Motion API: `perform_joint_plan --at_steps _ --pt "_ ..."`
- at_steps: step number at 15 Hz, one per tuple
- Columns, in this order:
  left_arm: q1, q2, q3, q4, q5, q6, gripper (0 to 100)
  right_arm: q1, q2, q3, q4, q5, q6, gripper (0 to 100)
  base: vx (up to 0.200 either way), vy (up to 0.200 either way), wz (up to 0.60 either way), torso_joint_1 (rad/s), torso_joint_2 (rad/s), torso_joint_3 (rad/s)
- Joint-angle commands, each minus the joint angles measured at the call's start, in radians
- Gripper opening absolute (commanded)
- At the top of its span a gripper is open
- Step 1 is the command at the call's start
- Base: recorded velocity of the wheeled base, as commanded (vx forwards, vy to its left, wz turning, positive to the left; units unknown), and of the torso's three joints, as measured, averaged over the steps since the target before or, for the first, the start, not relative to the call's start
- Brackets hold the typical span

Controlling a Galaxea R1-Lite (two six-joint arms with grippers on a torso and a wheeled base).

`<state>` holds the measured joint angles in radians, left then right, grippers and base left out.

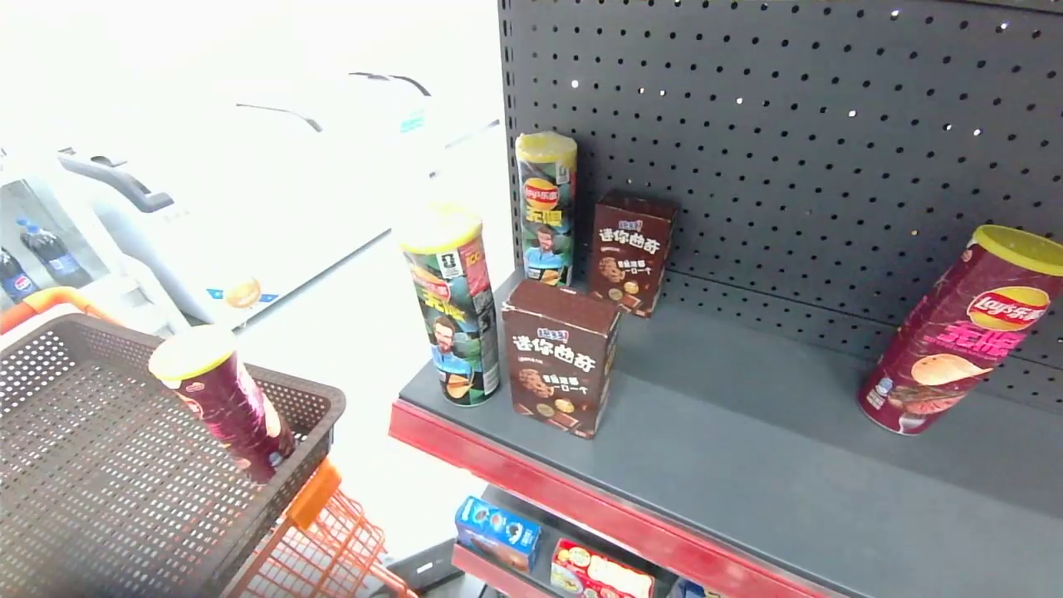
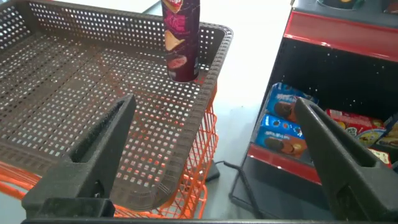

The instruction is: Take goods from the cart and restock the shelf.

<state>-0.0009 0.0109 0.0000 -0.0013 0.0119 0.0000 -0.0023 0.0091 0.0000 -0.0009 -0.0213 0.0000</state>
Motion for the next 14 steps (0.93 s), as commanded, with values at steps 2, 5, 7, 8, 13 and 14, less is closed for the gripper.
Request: perform_joint_plan --at_steps 2,5,7,8,13,14 --pt "0.001 0.0 0.0 0.0 -0.004 0.005 100 0.001 0.0 0.0 0.001 -0.002 0.0 100 0.0 0.0 0.0 0.0 0.0 0.0" --pt "0.001 0.0 0.0 0.0 -0.004 0.003 100 0.001 0.0 0.0 0.001 -0.002 0.0 100 0.0 0.0 0.0 0.0 0.0 0.0" --pt "0.001 0.0 0.0 0.0 -0.004 0.003 100 0.001 0.0 0.0 0.001 0.0 0.0 100 0.0 0.0 0.0 0.0 0.0 0.0" --pt "0.001 0.0 0.0 0.0 -0.004 0.003 100 0.001 0.0 0.0 0.001 -0.002 0.0 100 0.0 0.0 0.0 0.0 0.0 0.0" --pt "-0.01 0.034 -0.098 0.02 -0.018 0.092 100 0.001 0.0 0.0 0.001 -0.002 0.0 100 0.0 0.0 0.0 0.0 0.0 0.0" --pt "-0.027 0.138 -0.16 0.056 -0.012 0.092 100 0.001 0.0 0.0 0.001 -0.002 0.0 100 0.0 0.0 0.0 0.0 0.0 0.0"
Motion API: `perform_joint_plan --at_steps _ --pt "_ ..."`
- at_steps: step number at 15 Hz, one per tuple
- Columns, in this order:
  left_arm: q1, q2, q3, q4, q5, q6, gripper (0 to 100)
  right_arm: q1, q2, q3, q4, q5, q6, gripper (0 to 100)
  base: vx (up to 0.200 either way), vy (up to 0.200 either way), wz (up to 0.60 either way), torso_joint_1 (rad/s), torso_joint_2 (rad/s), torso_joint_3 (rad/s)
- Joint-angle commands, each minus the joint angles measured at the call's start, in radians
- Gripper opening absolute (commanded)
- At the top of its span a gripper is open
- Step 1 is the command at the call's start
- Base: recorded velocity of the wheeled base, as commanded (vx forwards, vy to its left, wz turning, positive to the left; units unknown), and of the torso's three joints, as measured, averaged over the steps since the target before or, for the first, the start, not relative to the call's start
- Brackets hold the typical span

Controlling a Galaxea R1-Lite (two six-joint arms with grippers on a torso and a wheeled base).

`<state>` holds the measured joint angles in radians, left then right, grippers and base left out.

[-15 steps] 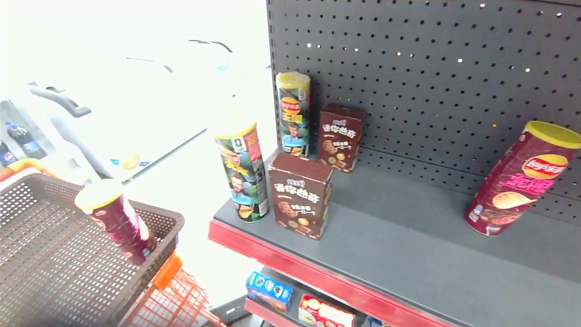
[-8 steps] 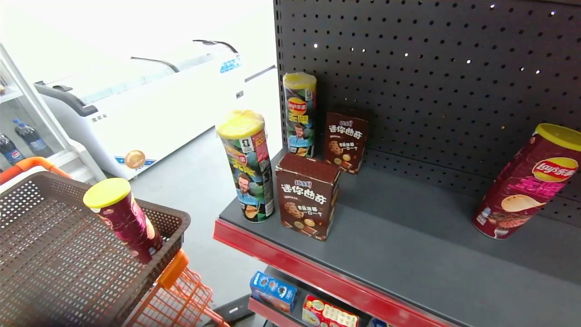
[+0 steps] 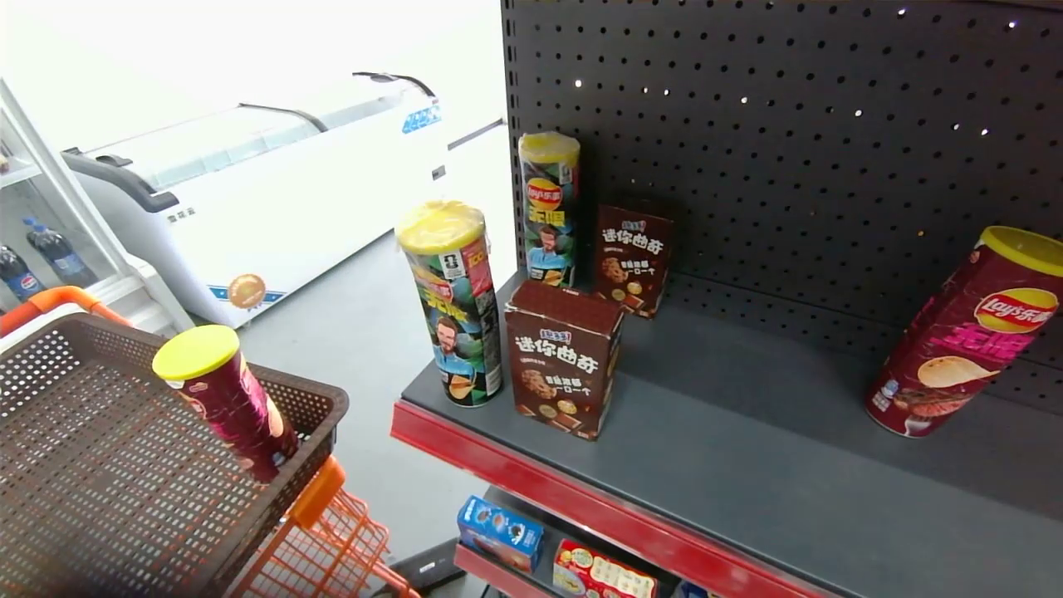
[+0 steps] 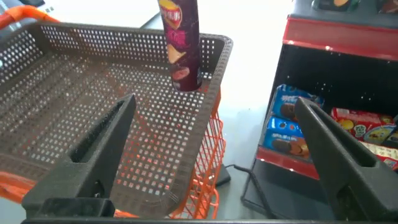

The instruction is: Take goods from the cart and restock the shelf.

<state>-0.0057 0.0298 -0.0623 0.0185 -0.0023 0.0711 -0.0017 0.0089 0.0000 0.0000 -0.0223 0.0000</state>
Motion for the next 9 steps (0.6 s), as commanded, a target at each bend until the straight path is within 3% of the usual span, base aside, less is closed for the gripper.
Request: perform_joint_plan --at_steps 1,2,4,5,7,9 --pt "-0.028 0.179 -0.132 0.038 0.007 0.019 100 0.0 0.0 0.0 -0.002 0.001 0.0 100 0.0 0.0 0.0 0.0 0.0 0.0" --pt "-0.025 0.285 -0.18 0.034 0.012 -0.011 100 0.0 0.0 0.0 0.0 -0.001 0.0 100 0.0 0.0 0.0 0.0 0.0 0.0" --pt "0.035 0.496 -0.22 -0.074 -0.002 -0.071 100 0.0 0.0 0.0 0.0 0.001 0.0 100 0.0 0.0 0.0 0.0 0.0 0.0" --pt "0.033 0.552 -0.221 -0.112 -0.005 -0.071 100 0.0 0.0 0.0 0.0 -0.001 0.0 100 0.0 0.0 0.0 0.0 0.0 0.0" --pt "0.035 0.771 -0.255 -0.233 0.021 0.006 100 0.0 0.0 0.0 0.0 0.001 0.0 100 0.0 0.0 0.0 0.0 0.0 0.0" --pt "0.036 0.932 -0.307 -0.272 0.035 0.009 100 0.0 0.0 0.0 0.0 0.001 0.0 100 0.0 0.0 0.0 0.0 0.0 0.0"
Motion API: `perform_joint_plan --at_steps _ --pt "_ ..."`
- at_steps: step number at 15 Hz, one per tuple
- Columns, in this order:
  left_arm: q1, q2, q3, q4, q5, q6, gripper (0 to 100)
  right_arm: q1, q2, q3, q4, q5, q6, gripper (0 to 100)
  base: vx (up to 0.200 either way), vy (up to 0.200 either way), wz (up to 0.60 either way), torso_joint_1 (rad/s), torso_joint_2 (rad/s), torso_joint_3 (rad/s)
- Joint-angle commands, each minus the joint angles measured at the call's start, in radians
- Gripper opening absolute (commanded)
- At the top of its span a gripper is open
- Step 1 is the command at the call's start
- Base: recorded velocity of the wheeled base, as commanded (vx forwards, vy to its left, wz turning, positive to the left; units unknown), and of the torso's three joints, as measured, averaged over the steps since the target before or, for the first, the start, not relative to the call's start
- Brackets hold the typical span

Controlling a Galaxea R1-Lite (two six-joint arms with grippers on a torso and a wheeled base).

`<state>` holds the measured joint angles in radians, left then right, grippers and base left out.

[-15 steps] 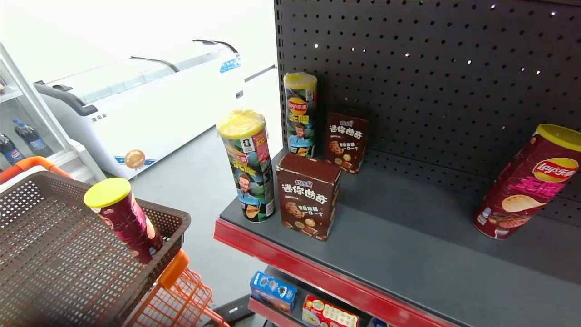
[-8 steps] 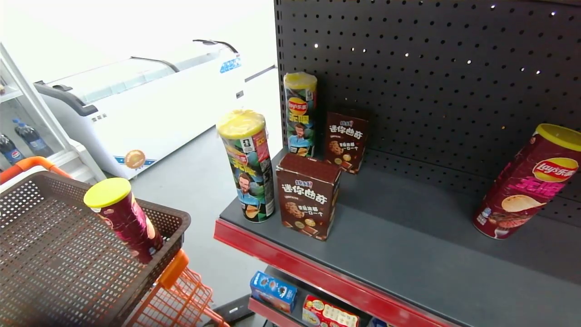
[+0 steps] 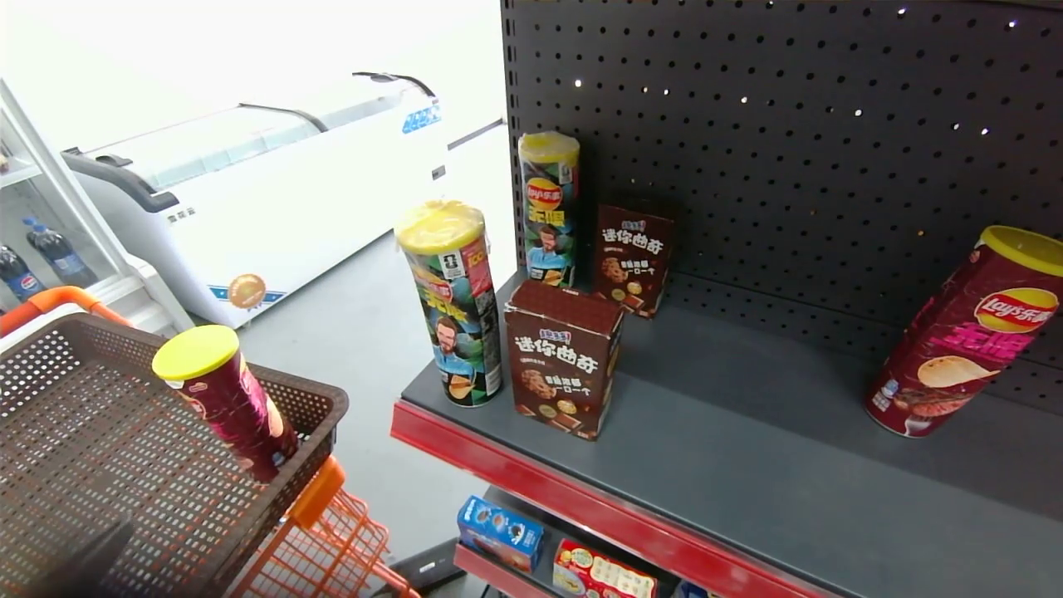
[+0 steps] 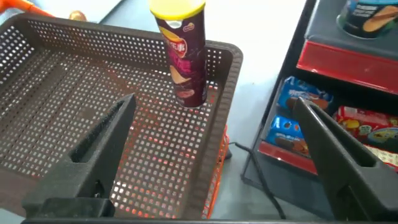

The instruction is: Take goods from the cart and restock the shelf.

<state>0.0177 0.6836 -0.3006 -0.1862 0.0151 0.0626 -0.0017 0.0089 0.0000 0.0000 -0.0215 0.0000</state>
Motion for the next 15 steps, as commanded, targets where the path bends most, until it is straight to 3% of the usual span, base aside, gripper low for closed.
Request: perform_joint_plan --at_steps 1,3,4,5,8,15 --pt "0.018 0.344 -0.081 -0.088 0.037 0.017 100 0.0 0.0 0.0 0.0 0.0 0.0 100 0.0 0.0 0.0 0.0 0.0 0.0" --pt "0.022 0.487 -0.075 -0.194 0.045 0.02 100 0.0 0.0 0.0 -0.002 0.0 0.0 100 0.0 0.0 0.0 0.0 0.0 0.0" --pt "0.022 0.487 -0.075 -0.194 0.045 0.02 100 0.0 0.0 0.0 -0.002 0.0 0.0 100 0.0 0.0 0.0 0.0 0.0 0.0" --pt "0.051 0.614 -0.074 -0.32 0.046 0.017 100 0.0 0.0 0.0 -0.002 -0.002 0.0 100 0.0 0.0 0.0 0.0 0.0 0.0" --pt "0.064 0.78 -0.071 -0.521 0.046 0.017 100 0.0 0.0 0.0 0.0 -0.002 0.0 100 0.0 0.0 0.0 0.0 0.0 0.0" --pt "0.082 0.978 -0.063 -0.736 0.046 0.029 100 0.0 0.0 0.0 0.0 0.0 0.0 100 0.0 0.0 0.0 0.0 0.0 0.0"
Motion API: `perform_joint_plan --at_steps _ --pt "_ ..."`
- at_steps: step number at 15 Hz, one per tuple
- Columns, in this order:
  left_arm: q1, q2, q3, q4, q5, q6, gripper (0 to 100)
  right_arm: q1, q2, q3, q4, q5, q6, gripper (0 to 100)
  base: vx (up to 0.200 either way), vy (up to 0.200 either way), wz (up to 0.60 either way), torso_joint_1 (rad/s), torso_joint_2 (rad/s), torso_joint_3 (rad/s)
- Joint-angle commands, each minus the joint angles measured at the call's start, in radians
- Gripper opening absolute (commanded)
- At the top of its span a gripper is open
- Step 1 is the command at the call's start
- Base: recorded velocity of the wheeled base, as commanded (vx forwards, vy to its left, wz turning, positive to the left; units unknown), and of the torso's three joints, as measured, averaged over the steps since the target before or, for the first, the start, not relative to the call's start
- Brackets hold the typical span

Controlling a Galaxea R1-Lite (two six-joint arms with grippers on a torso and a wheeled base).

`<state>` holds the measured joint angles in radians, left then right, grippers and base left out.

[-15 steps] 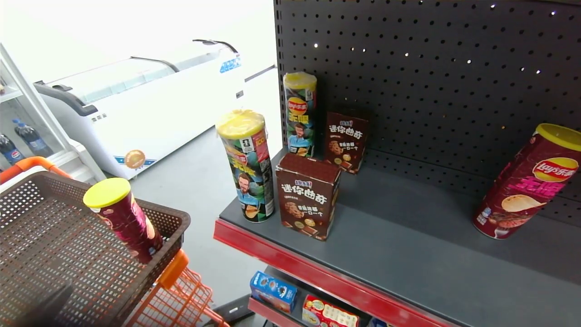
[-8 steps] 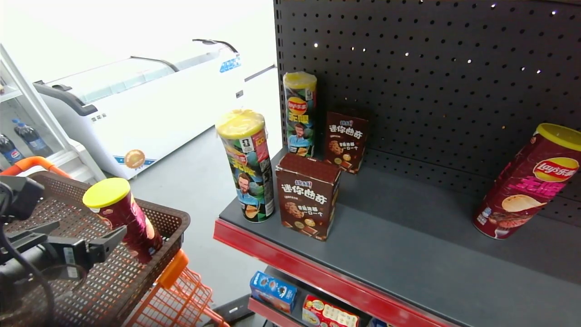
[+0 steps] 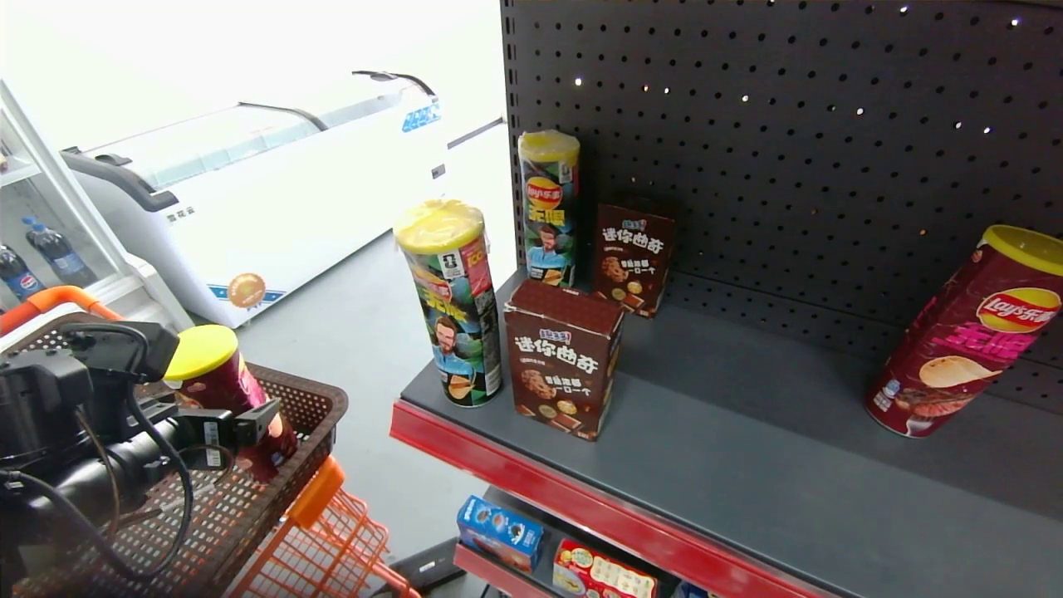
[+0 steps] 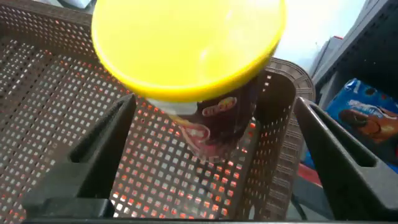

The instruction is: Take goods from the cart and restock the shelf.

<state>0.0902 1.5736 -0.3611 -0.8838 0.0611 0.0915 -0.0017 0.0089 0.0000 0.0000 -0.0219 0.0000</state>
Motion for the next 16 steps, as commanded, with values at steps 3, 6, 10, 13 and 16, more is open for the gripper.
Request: perform_joint_plan --at_steps 3,6,10,13,16 --pt "0.033 0.152 -0.004 -0.106 0.002 -0.006 100 0.0 0.0 0.0 -0.002 -0.001 0.0 100 0.0 0.0 0.0 0.0 0.0 0.0" --pt "0.046 0.194 -0.007 -0.141 0.002 -0.013 100 0.0 0.0 0.0 0.0 0.0 0.0 100 0.0 0.0 0.0 0.0 0.0 0.0" --pt "0.048 0.25 -0.041 -0.178 0.002 -0.021 100 0.0 0.0 0.0 0.0 0.0 0.0 100 0.0 0.0 0.0 0.0 0.0 0.0" --pt "0.046 0.293 -0.072 -0.184 0.002 -0.022 100 0.0 0.0 0.0 0.0 0.0 0.0 100 0.0 0.0 0.0 0.0 0.0 0.0" --pt "0.046 0.309 -0.099 -0.198 0.0 -0.038 0 0.0 0.0 0.0 0.0 0.0 0.0 100 0.0 0.0 0.0 0.0 0.0 0.0"
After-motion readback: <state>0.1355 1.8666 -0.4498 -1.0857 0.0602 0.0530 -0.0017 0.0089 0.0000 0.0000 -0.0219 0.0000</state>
